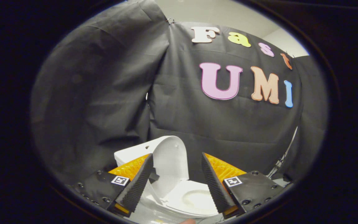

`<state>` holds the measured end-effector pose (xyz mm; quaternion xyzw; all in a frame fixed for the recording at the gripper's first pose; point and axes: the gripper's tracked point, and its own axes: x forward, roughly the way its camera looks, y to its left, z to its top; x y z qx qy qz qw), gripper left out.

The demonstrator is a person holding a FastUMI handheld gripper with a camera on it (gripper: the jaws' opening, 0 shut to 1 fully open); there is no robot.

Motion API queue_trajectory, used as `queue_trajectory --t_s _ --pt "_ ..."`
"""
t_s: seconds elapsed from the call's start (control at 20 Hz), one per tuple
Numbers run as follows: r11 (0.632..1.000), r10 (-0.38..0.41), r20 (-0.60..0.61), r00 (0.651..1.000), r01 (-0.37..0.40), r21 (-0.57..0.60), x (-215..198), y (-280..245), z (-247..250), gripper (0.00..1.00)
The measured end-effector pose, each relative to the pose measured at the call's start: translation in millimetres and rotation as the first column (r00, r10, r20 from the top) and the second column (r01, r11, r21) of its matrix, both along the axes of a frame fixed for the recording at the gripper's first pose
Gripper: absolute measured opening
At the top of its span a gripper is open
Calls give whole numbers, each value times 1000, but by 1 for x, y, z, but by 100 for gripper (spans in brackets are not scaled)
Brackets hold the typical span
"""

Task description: Open the toilet lid.

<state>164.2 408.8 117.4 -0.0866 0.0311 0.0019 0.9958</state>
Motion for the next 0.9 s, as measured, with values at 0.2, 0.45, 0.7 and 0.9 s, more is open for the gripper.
queue_trajectory --t_s 0.2,0.45,0.7,0.9 --pt "999 -40 39 998 39 13 -24 -50 16 95" --pt "998 -48 69 996 46 37 -56 -88 26 95" --pt "999 4 34 999 -6 50 -77 -104 16 95" --pt "999 46 2 999 -46 0 -92 -116 9 95"
